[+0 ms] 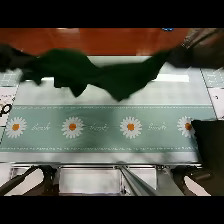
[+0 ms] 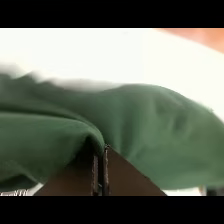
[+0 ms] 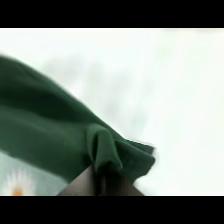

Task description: Fold the shirts.

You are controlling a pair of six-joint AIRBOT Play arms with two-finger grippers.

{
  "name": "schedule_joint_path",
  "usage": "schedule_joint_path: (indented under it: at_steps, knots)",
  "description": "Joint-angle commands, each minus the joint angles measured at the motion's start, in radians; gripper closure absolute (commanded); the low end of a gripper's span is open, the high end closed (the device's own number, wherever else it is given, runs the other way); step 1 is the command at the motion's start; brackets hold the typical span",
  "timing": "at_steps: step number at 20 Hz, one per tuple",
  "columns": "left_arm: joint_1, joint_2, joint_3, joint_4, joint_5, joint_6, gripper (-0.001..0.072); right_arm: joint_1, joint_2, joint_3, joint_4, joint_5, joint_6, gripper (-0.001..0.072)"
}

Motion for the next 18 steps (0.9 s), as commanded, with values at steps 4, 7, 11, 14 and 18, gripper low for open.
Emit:
schedule_joint_path:
  at_steps: [4, 7, 11, 14, 18]
  knots:
    - [0.027, 0.245, 0.310, -0.027, 0.098, 0.054, 0.0685, -0.024, 0.066, 0.504, -0.084, 0.124, -0.025, 0.0688]
    - [0.027, 0.385, 0.354, 0.013, 0.142, 0.052, 0.0685, -0.024, 0.151, 0.512, -0.093, 0.161, -0.043, 0.0687]
    - [0.025, 0.506, 0.342, 0.029, -0.033, -0.001, 0.0685, -0.026, 0.232, 0.512, -0.111, 0.218, -0.077, 0.0687]
    - [0.024, 0.569, 0.240, 0.030, -0.117, -0.017, 0.0685, -0.026, 0.255, 0.512, -0.174, 0.293, -0.075, 0.0687]
    - [0.024, 0.602, -0.070, 0.029, -0.180, -0.031, 0.0685, -0.026, 0.253, 0.420, -0.219, 0.354, -0.060, 0.0689]
